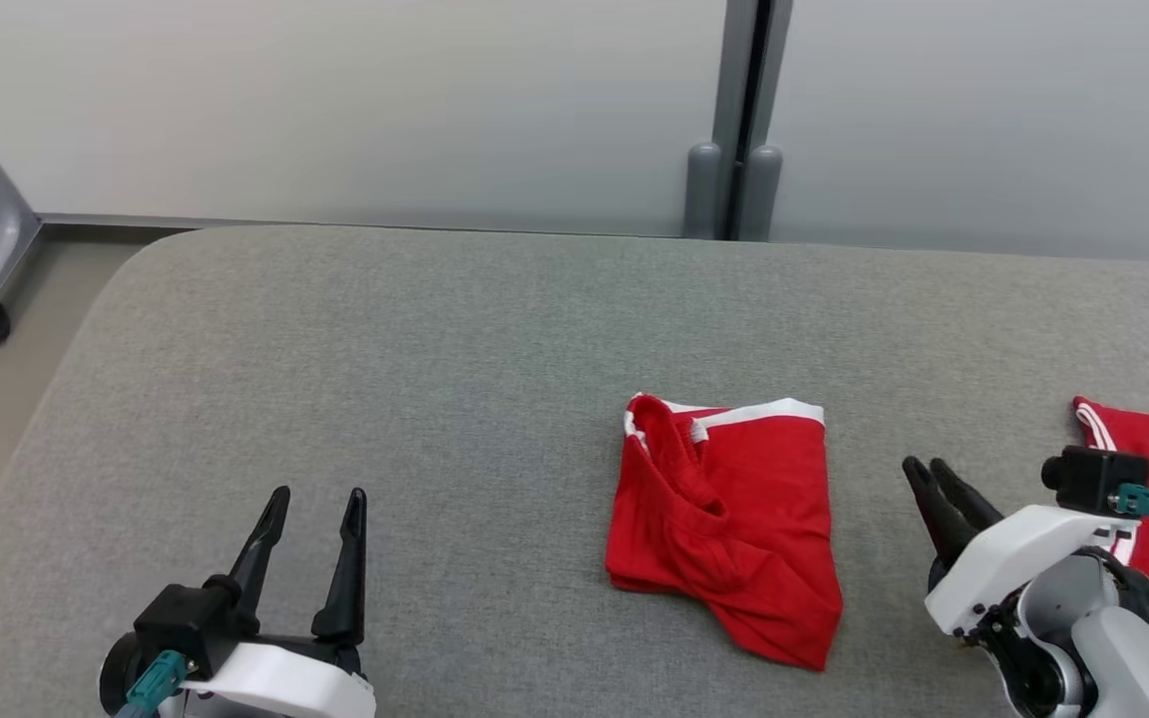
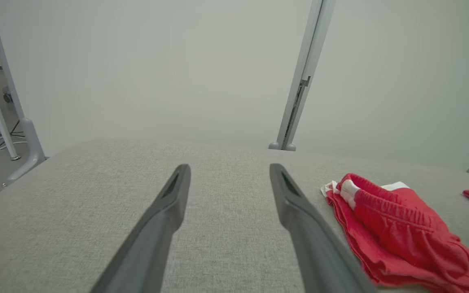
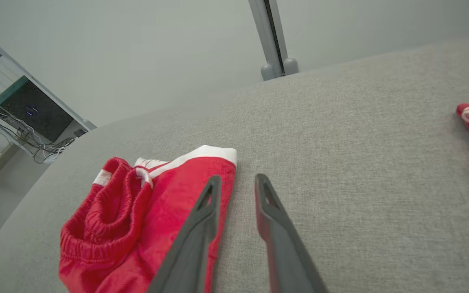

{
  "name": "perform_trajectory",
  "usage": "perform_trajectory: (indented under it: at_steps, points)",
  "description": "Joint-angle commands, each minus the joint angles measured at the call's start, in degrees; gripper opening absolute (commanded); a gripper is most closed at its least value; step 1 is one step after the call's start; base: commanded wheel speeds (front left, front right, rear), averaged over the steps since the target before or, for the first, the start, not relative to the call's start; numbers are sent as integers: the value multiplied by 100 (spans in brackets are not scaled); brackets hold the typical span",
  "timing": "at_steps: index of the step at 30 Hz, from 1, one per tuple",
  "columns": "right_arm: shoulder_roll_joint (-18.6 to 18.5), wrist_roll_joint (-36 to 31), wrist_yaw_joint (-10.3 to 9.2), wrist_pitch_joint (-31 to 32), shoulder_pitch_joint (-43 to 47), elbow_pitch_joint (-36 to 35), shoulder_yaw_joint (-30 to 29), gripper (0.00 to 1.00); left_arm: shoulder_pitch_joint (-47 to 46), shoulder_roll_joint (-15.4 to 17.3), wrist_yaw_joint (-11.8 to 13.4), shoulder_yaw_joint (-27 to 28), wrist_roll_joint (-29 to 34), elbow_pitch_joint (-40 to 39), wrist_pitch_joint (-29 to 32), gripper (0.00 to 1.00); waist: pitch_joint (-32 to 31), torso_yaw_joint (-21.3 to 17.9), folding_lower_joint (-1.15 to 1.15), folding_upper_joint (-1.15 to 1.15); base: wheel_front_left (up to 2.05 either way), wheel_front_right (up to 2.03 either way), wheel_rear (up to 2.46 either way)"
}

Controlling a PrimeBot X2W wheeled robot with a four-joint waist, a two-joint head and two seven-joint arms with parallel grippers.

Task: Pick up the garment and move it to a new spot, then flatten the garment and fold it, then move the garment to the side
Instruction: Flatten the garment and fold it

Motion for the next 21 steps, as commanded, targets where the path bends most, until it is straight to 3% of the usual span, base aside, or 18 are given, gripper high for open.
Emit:
perform_trajectory:
  at_steps: [1,13,21]
  points:
    - [53,-73,3,49,-135,187,-8,0,-85,17,-30,9,57,7,-7,100,28,147,0,0,0,0,0]
    - [668,-352,3,244,-877,1713,547,0,-115,-16,-23,-35,-3,55,-7,100,196,984,0,0,0,0,0]
    - [960,75,3,29,-1050,1510,1570,0,-114,-19,-35,19,1,62,-7,100,222,1116,0,0,0,0,0]
